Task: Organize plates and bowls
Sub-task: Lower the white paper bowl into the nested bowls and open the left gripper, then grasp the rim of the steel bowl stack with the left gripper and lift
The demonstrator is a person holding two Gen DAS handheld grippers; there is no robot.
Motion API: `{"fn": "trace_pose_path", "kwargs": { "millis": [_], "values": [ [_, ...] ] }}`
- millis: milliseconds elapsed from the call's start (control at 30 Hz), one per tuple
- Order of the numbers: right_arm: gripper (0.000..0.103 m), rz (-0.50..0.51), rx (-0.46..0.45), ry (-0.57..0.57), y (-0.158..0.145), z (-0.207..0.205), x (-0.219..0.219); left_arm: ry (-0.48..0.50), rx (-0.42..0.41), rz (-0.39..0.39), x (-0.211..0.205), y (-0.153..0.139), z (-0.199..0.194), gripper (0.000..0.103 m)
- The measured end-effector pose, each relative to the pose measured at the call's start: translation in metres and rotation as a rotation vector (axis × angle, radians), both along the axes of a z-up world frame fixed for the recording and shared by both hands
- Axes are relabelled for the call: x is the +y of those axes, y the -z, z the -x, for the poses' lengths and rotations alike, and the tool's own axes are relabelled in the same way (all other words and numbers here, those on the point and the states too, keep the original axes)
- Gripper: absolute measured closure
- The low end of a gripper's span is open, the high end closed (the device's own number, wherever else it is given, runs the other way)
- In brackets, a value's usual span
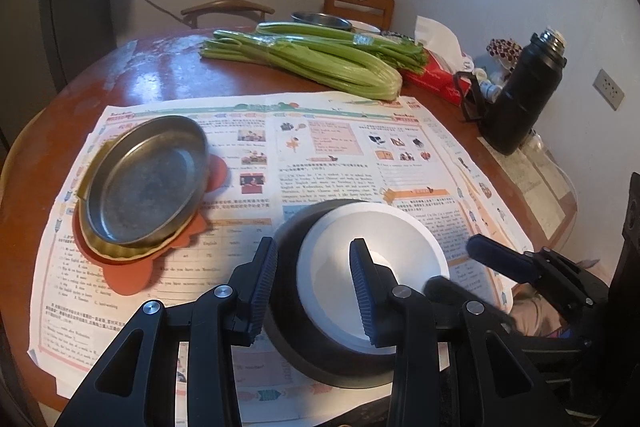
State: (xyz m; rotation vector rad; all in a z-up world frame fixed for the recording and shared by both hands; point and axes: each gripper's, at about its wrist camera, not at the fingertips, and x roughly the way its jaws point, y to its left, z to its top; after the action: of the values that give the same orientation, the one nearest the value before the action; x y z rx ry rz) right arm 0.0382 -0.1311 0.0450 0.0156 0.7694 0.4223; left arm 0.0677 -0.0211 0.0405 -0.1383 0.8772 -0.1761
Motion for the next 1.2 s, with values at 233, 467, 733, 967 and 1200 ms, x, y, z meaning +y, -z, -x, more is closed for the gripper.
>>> {"fn": "trace_pose_path", "kwargs": {
  "millis": [233, 467, 733, 967, 1200],
  "values": [
    [0.046, -0.018, -0.029, 0.025, -0.012, 0.000, -0.007, -0.031, 0.002, 0.014, 0.014, 0.001, -0.001, 0.063],
    [0.046, -0.035, -0.004, 0.056, -0.007, -0.007, -0.017, -0.043, 0.020, 0.017, 0.021, 0.009, -0.003, 0.062],
    [0.046, -0.062, 0.066, 0.076, 0.009, -0.015, -0.026, -0.017, 0.050, 0.032, 0.017, 0.022, -0.007, 0.062],
    [0.046, -0.068, 0.115, 0.067, 0.023, -0.019, -0.022, -0.008, 0.073, 0.043, 0.013, 0.032, -0.012, 0.062],
    [0.046, -0.065, 0.156, 0.052, 0.036, -0.022, -0.017, -0.005, 0.081, 0.047, 0.013, 0.039, -0.015, 0.061]
  ]
}}
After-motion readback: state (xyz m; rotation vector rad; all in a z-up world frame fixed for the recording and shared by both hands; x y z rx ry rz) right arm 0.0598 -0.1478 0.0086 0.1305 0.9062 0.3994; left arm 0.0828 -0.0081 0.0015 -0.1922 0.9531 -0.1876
